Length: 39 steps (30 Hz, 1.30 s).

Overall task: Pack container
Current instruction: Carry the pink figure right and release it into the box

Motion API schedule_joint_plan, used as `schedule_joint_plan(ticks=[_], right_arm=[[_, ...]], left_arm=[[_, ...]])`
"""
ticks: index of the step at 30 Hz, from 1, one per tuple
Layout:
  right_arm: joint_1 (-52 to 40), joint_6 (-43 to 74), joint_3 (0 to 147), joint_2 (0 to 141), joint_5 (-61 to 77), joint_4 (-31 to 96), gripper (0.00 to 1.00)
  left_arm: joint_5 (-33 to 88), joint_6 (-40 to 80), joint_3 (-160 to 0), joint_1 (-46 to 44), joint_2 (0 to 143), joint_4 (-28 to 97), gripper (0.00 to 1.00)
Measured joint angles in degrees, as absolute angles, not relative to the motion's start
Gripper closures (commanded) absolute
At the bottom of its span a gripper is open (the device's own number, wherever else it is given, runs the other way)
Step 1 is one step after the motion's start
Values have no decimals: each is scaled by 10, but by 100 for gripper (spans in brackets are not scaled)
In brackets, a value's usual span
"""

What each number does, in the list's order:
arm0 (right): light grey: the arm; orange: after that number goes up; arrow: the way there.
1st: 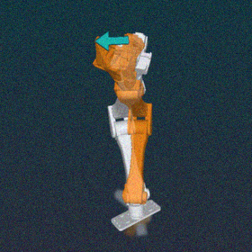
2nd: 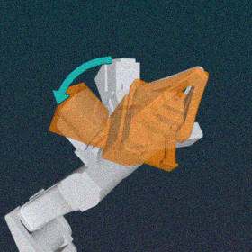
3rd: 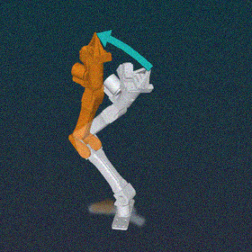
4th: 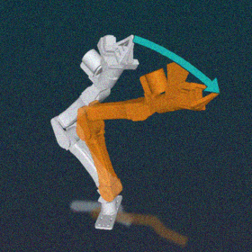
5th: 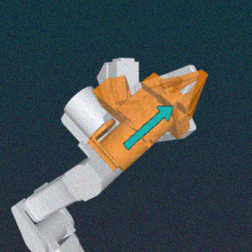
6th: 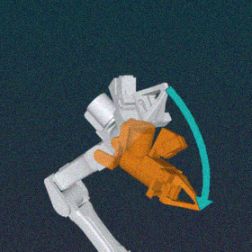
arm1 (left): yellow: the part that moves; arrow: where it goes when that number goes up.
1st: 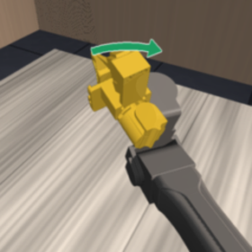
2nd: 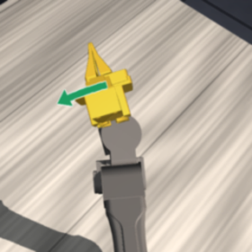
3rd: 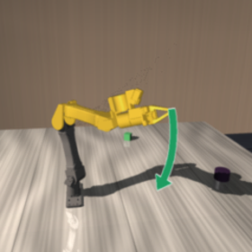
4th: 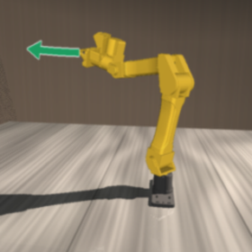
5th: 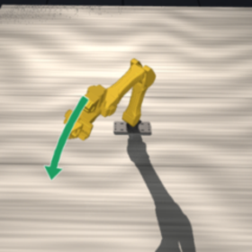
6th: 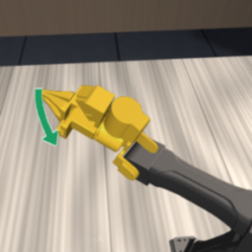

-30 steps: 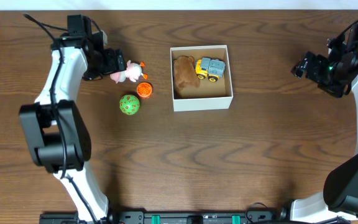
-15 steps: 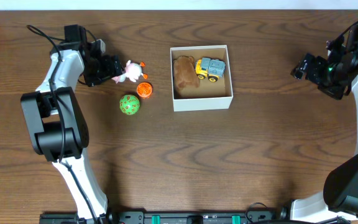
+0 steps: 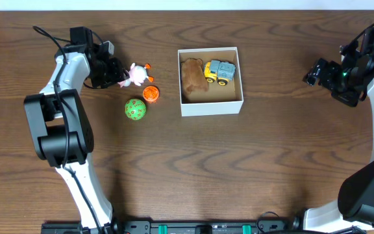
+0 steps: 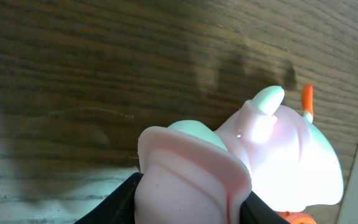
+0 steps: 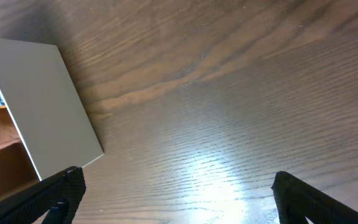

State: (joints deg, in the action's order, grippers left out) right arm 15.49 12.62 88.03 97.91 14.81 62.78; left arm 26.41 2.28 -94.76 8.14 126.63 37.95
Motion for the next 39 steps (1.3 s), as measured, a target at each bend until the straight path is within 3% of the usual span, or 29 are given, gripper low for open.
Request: schedule_joint_plan(ticks=[11, 19, 28, 39], right_arm=[[155, 126, 880, 979, 148, 628, 1], [155, 126, 880, 979, 148, 627, 1], [155, 126, 880, 979, 148, 627, 1], [155, 126, 880, 979, 148, 635, 1]], left_arm=[[260, 21, -949, 65, 1045, 441, 63], [262, 16, -957, -45, 919, 499, 81], [265, 54, -943, -159, 946, 477, 86], [262, 196, -933, -193, 1078, 418, 84]])
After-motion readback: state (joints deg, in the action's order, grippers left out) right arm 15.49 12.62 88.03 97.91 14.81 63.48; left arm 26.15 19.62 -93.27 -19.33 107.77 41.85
